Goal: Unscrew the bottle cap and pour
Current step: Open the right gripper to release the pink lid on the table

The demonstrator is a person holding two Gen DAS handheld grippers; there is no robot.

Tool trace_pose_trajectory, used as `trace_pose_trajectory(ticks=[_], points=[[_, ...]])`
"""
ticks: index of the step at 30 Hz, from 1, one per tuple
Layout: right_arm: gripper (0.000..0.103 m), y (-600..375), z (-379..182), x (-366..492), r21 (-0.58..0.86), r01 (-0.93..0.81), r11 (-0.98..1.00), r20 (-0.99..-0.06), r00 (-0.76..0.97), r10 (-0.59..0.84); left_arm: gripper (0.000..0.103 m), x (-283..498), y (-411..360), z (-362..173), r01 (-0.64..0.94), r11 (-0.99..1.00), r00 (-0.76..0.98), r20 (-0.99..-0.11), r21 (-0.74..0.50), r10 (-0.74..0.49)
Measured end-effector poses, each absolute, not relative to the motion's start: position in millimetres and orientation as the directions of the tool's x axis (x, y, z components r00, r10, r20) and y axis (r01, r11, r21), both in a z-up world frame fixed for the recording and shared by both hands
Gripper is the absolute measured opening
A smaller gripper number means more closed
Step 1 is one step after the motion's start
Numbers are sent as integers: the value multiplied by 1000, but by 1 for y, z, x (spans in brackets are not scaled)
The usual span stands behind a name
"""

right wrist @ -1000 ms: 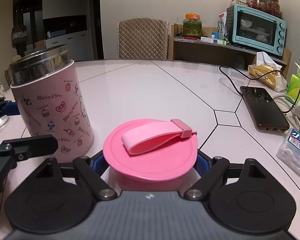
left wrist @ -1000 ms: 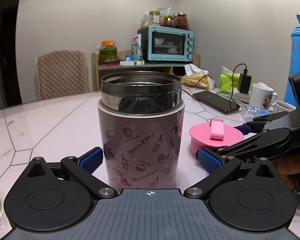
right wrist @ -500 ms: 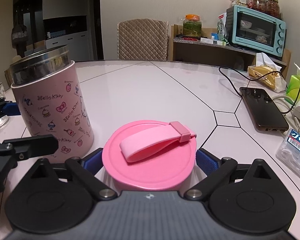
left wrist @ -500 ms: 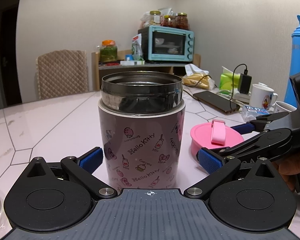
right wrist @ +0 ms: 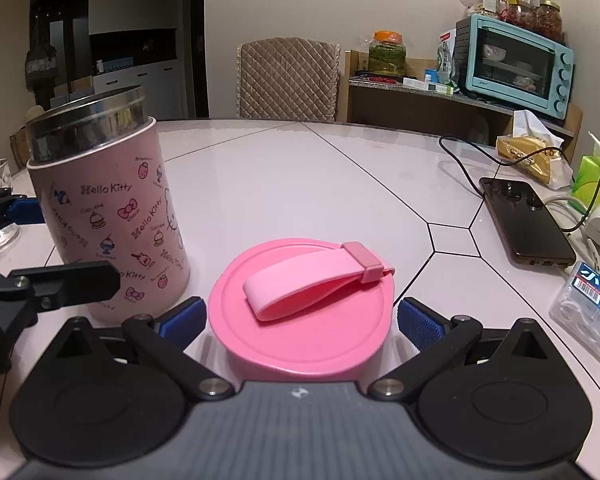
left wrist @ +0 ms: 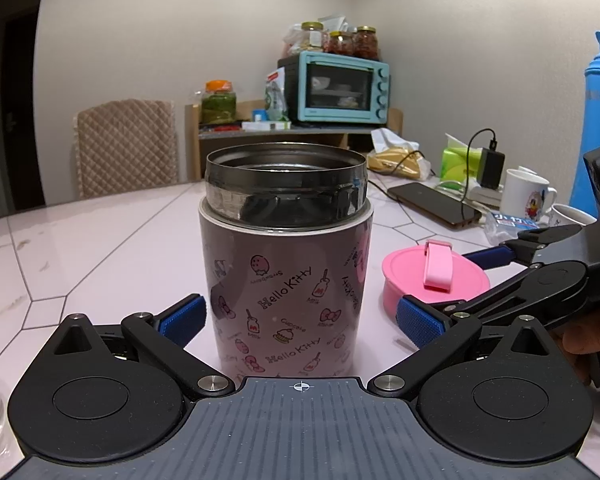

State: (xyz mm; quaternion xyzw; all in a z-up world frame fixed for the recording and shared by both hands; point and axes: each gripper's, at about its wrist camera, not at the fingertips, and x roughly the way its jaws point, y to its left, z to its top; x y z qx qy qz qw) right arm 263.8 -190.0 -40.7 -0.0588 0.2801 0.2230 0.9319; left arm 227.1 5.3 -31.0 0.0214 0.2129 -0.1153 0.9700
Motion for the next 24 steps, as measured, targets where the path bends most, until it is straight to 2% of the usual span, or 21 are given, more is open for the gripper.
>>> trace_pose_trajectory(ticks=[24], points=[[103, -198, -32, 250, 40, -440, 897, -509, 764, 397, 103, 222, 13, -30, 208, 978, 883, -431, 8, -184]])
